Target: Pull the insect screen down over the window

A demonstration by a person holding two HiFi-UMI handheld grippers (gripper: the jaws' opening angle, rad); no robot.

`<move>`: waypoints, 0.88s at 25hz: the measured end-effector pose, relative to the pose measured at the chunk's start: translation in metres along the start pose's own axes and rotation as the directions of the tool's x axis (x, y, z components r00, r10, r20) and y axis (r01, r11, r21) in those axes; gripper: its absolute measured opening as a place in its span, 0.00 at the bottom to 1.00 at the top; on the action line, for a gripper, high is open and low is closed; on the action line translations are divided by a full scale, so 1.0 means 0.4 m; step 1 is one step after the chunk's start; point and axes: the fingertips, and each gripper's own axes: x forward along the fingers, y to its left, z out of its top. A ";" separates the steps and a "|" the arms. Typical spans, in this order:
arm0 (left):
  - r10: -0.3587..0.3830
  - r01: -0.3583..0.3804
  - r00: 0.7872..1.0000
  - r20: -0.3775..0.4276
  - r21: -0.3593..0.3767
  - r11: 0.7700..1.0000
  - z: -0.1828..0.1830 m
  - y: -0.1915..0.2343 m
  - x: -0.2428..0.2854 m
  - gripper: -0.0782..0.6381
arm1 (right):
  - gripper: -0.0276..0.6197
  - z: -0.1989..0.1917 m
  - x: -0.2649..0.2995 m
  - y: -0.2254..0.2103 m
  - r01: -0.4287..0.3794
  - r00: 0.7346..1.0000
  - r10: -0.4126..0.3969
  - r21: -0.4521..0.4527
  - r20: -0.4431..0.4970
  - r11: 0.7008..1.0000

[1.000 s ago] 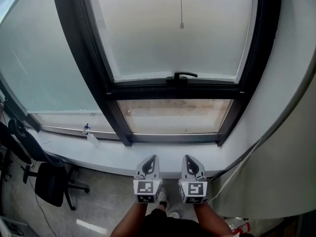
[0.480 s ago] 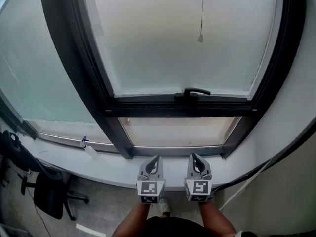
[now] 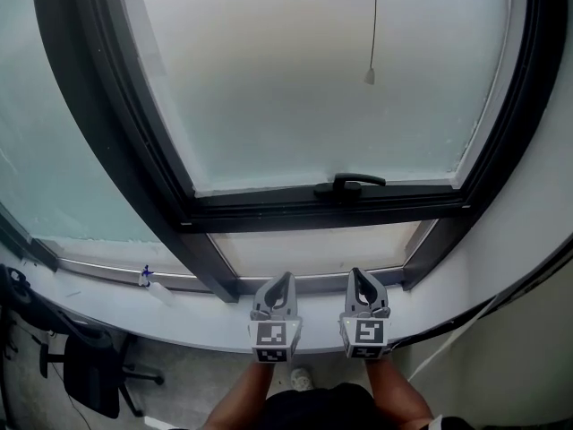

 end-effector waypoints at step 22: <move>-0.001 -0.001 0.997 0.077 0.032 0.999 0.120 -0.095 0.159 0.10 | 0.05 0.067 0.096 -0.133 -0.023 0.998 0.019 0.065 0.055 0.998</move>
